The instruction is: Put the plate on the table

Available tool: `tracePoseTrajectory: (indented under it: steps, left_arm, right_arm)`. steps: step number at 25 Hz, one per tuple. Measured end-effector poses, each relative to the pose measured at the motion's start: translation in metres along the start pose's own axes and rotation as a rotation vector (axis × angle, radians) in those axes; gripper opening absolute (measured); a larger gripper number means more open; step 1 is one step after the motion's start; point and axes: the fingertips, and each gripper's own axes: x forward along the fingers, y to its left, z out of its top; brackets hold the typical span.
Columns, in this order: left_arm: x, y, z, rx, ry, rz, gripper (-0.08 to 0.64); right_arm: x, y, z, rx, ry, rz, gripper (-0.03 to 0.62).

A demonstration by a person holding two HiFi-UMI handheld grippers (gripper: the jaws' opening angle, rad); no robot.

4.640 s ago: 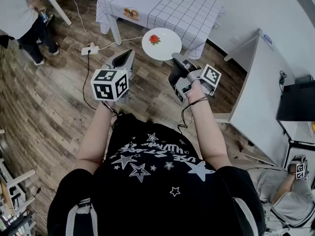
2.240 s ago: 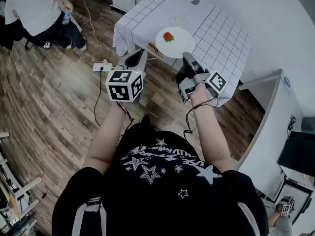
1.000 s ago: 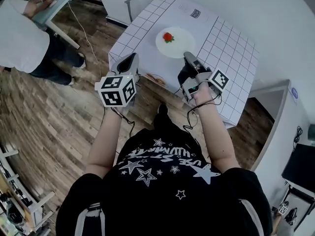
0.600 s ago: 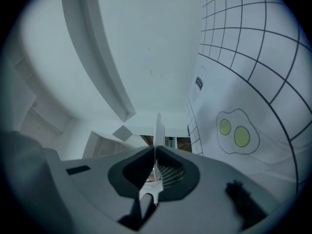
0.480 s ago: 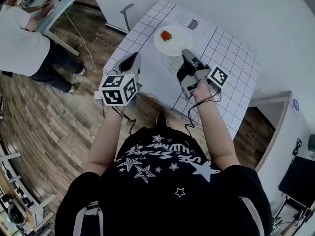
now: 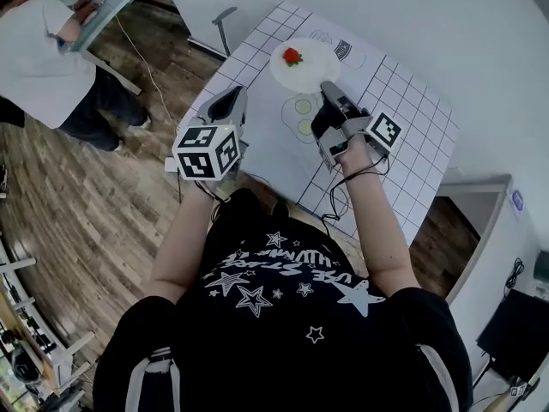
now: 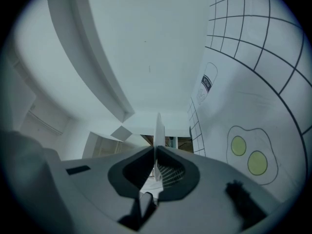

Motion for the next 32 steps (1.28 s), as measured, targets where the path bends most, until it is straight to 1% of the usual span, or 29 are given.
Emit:
tracePoseTrajectory:
  steps: [2, 6, 11, 15, 18, 20, 21, 24, 26, 29, 32]
  left_arm:
    - [0.007, 0.000, -0.003, 0.002, 0.000, -0.006, 0.009]
    - [0.009, 0.004, 0.001, -0.003, 0.019, -0.007, 0.009]
    - [0.008, 0.006, 0.014, -0.017, 0.009, -0.032, 0.009]
    - [0.016, 0.013, 0.012, -0.021, -0.004, -0.029, 0.009]
    - [0.018, 0.013, 0.016, -0.014, 0.038, -0.033, 0.009]
    - [0.013, 0.005, 0.020, -0.004, 0.064, -0.031, 0.009]
    - [0.009, -0.001, 0.022, 0.008, 0.060, -0.023, 0.009]
    - [-0.012, -0.025, 0.023, 0.061, 0.013, 0.021, 0.009]
    - [-0.021, -0.033, 0.025, 0.081, 0.000, 0.030, 0.009]
    - [-0.015, -0.026, 0.029, 0.091, 0.001, 0.013, 0.009]
    - [-0.003, -0.016, 0.020, 0.096, 0.004, 0.005, 0.009]
  right_arm:
    - [0.001, -0.006, 0.003, -0.003, -0.002, -0.002, 0.021]
    - [0.001, -0.007, 0.001, 0.024, -0.008, -0.022, 0.021]
    - [-0.004, 0.001, 0.000, 0.004, -0.028, -0.057, 0.021]
    - [0.000, 0.000, 0.002, -0.017, -0.016, -0.045, 0.021]
    - [-0.001, 0.000, 0.001, 0.014, -0.029, -0.067, 0.021]
    - [-0.010, 0.001, -0.001, 0.043, -0.037, -0.075, 0.021]
    - [-0.015, 0.002, -0.001, 0.049, -0.032, -0.063, 0.021]
    - [-0.031, 0.007, -0.003, 0.042, 0.004, 0.009, 0.021]
    - [-0.036, 0.009, -0.005, 0.039, 0.013, 0.024, 0.021]
    - [-0.019, 0.009, -0.003, 0.026, 0.005, 0.023, 0.021]
    - [-0.004, -0.003, 0.002, 0.020, -0.002, 0.037, 0.021]
